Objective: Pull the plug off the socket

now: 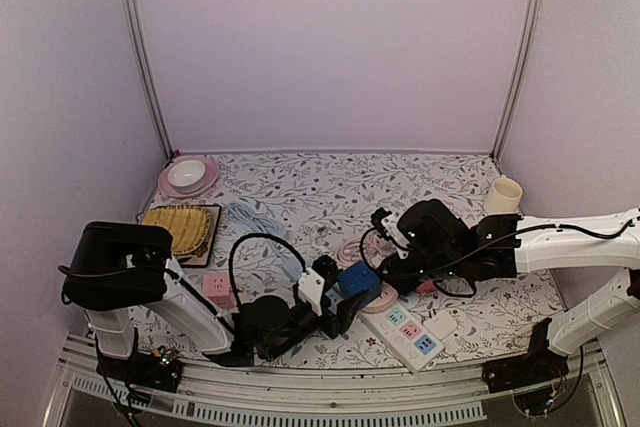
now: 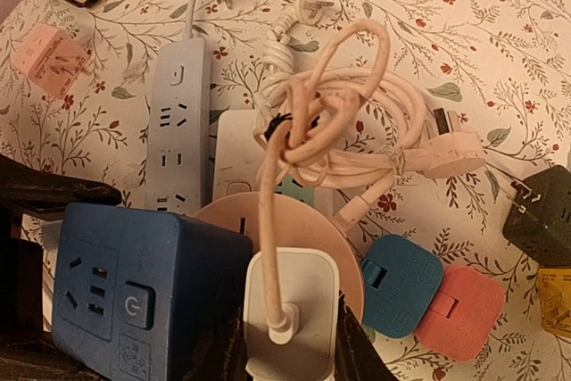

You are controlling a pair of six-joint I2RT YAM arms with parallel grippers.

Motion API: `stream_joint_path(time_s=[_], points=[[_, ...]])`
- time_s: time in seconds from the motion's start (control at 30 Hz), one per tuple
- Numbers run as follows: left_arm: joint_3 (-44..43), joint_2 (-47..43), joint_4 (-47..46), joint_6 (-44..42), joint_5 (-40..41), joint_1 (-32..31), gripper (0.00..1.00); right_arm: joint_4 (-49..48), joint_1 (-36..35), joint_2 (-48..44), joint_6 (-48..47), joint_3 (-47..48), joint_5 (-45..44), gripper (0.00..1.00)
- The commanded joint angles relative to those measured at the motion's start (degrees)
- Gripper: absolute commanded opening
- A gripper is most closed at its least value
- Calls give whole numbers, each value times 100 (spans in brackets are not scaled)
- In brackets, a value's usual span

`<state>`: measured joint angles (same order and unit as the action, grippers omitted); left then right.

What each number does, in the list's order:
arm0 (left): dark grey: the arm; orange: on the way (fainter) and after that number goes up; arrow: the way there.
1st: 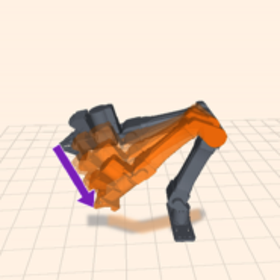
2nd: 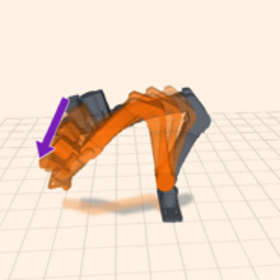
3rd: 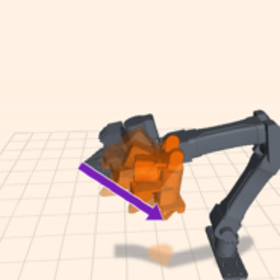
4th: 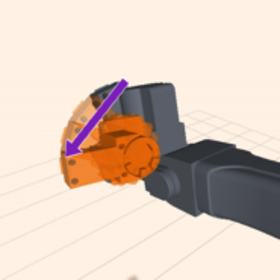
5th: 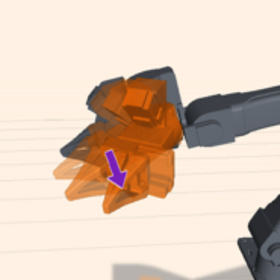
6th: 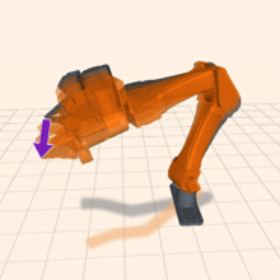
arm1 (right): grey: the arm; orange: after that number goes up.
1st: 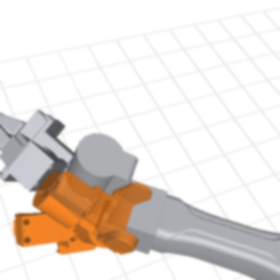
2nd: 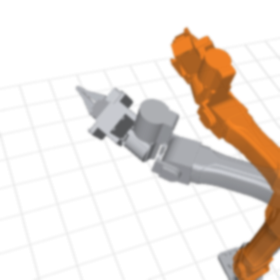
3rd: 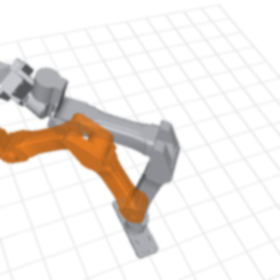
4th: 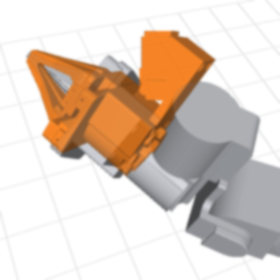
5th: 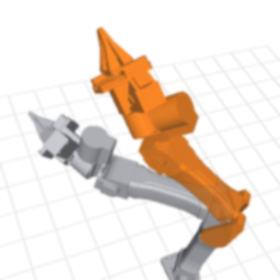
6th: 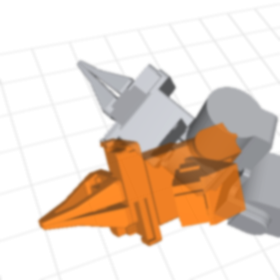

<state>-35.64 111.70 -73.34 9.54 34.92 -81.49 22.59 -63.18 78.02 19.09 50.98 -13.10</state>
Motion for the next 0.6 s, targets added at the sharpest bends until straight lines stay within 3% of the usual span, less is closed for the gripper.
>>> stream_joint_path(time_s=[0.0, 0.57], points=[[17, 229, 628, -88, -102, -29, 17, -1286, 106, -590, 289, 76, 474, 4], [-86, 278, 759, -92, -140, -31, 17, -1143, -297, -156, -44, 255, 199, 4]])
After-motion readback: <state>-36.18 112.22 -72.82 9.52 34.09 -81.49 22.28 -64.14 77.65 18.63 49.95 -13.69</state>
